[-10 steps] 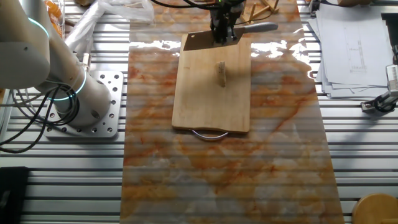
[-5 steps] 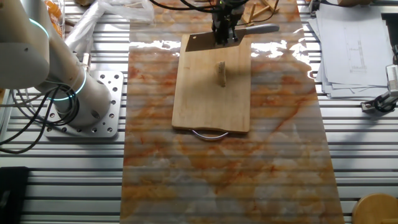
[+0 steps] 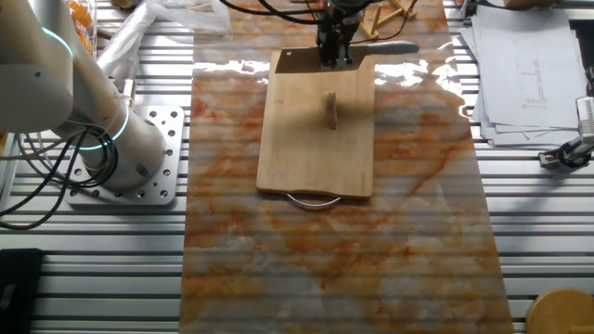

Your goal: Slice the lotus root

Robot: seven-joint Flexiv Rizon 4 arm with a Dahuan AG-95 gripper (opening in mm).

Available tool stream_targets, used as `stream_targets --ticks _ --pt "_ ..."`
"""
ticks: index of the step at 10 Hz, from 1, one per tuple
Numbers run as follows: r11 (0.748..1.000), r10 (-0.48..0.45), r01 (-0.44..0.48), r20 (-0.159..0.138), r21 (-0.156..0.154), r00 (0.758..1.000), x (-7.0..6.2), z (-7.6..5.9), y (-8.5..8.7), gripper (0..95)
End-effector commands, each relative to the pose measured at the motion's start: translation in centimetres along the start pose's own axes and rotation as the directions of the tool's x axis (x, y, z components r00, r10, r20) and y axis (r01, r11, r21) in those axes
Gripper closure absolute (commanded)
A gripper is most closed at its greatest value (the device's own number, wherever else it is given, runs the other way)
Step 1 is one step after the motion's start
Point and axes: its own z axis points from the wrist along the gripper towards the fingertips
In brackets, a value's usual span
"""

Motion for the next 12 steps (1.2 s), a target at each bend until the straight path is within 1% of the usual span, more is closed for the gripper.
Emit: stream_targets --ticks 1,2,3,5,7,9,10,12 --pt "1.0 0.02 -0.02 0.064 -0.004 0.998 0.1 -0.1 -0.1 95.0" --pt "1.0 -0.005 0.005 0.085 0.0 0.996 0.1 -0.1 -0.1 95.0" --pt "1.0 -0.017 0.017 0.089 0.003 0.996 0.1 -0.1 -0.1 95.0" --pt "0.999 -0.034 0.033 0.086 0.009 0.996 0.2 -0.1 -0.4 95.0" --pt "0.998 -0.064 0.063 0.083 0.011 0.995 0.8 0.4 -1.6 95.0" --pt "0.998 -0.055 0.054 0.079 0.012 0.995 1.3 1.0 -2.1 95.0" --pt "0.999 -0.047 0.046 0.08 0.012 0.996 1.2 1.3 -2.2 95.0" --pt "0.999 -0.036 0.034 0.094 0.023 0.995 1.1 2.2 -2.4 95.0"
